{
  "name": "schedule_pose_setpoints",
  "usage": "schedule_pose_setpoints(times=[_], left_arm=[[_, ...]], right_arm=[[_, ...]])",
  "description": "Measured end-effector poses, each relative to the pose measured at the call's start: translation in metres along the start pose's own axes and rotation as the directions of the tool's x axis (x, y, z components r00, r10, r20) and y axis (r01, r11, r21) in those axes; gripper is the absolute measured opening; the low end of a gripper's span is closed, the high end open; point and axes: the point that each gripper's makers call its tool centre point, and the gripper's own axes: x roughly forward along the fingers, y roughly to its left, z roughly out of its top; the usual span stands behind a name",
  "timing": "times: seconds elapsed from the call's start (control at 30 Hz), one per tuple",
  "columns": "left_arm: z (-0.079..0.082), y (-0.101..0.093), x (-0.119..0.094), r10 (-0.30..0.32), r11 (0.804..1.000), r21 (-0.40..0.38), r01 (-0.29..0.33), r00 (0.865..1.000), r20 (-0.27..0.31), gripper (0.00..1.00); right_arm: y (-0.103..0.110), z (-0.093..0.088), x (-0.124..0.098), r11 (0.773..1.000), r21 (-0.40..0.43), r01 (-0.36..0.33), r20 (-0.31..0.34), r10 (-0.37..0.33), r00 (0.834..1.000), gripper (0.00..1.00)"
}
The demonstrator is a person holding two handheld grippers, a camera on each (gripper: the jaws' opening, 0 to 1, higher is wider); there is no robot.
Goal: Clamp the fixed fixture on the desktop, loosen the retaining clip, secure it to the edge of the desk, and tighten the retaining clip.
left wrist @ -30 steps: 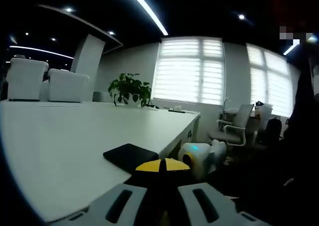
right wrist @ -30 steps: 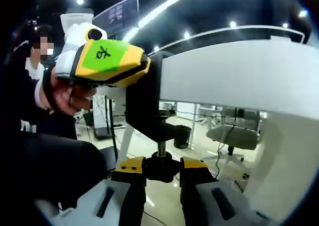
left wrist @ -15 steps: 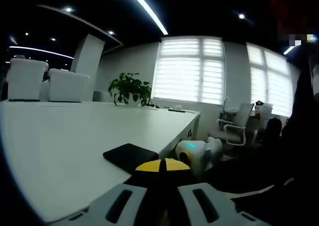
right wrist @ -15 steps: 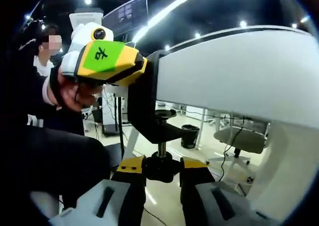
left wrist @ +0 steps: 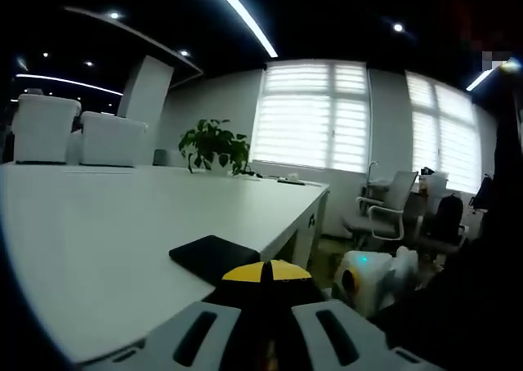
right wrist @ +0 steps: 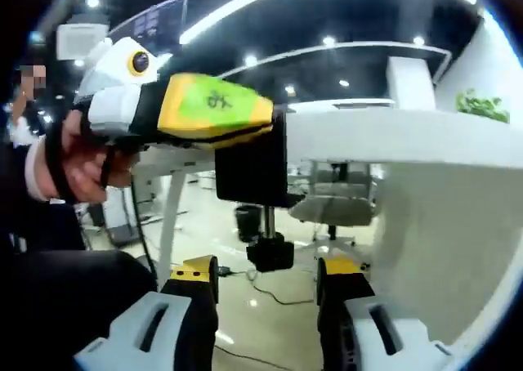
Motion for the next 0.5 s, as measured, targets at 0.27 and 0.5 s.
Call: schedule_pose_setpoints(times=[0.27,0.5], left_arm=[[0.001,-0.001,-0.001,-0.006,1.0,-0.011,0.006,1.0,0.01,0.01],[0.001,-0.001,-0.001,-0.006,1.0,-0.017,0.007,1.0,0.019,0.01]], right_arm=[[0.017,0.002,0.018,0.986,-0.018,0.165,0.022,-0.165,0.986,0.62],[0.004,0.01,0.015,0.952,-0.033,0.306,0.036,-0.304,0.952,0.6]])
